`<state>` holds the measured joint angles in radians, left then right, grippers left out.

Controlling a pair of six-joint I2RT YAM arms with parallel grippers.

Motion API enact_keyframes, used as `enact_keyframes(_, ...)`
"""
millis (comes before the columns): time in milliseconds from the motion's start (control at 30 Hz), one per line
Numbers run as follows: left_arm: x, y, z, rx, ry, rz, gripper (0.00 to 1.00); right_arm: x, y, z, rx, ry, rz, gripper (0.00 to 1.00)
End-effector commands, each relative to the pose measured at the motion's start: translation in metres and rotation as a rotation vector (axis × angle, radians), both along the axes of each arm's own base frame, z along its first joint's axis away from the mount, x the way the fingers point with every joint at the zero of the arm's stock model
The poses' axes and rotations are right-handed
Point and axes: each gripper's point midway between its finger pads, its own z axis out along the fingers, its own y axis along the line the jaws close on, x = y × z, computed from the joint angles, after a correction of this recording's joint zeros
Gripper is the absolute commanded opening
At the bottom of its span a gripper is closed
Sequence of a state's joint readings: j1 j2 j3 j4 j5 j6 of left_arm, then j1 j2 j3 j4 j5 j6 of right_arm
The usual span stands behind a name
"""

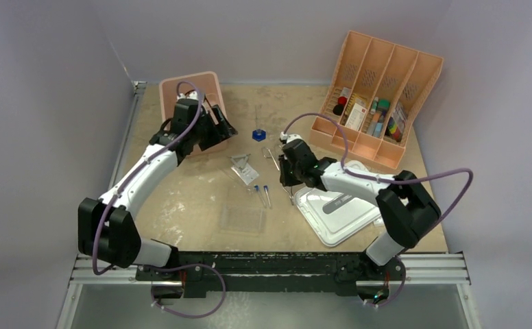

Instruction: Organize the chemistry lab equipment

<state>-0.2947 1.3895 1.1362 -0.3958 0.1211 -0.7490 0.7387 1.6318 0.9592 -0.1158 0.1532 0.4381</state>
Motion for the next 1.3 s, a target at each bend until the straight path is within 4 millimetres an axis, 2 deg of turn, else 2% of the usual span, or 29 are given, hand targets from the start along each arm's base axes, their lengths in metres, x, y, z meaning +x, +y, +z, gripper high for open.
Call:
enact_keyframes(0, 0.008, -0.042, 0.010, -0.122, -0.080, -0.084, 0.69, 0.020, 0.015, 0.041, 0.193, -0.093, 0.059, 0.13)
enact_keyframes(200, -0.009, -0.098, -0.004, -0.158, -0.114, -0.222, 0.74, 0.023, 0.020, 0.067, 0.270, -0.142, 0.094, 0.13)
enact_keyframes(367, -0.013, -0.129, -0.003, -0.183, -0.156, -0.295, 0.69, 0.025, 0.014, 0.092, 0.303, -0.211, 0.073, 0.13)
enact_keyframes(533, -0.011, -0.134, 0.000, -0.145, -0.169, -0.339, 0.68, 0.028, 0.007, 0.109, 0.327, -0.278, 0.035, 0.13)
enact_keyframes(700, -0.006, -0.151, 0.024, -0.273, -0.219, -0.332, 0.66, 0.034, 0.006, 0.137, 0.364, -0.357, 0.021, 0.13)
enact_keyframes(833, -0.003, -0.161, 0.046, -0.349, -0.298, -0.300, 0.56, 0.037, 0.009, 0.161, 0.409, -0.411, 0.024, 0.14)
enact_keyframes(1100, -0.004, -0.177, 0.060, -0.391, -0.334, -0.306, 0.44, 0.034, 0.009, 0.197, 0.478, -0.490, 0.036, 0.14)
enact_keyframes(1167, -0.004, -0.178, 0.062, -0.386, -0.341, -0.308, 0.35, 0.034, 0.009, 0.204, 0.490, -0.504, 0.035, 0.14)
enact_keyframes(1267, -0.006, -0.172, 0.073, -0.380, -0.381, -0.288, 0.28, 0.036, 0.011, 0.213, 0.506, -0.519, 0.035, 0.14)
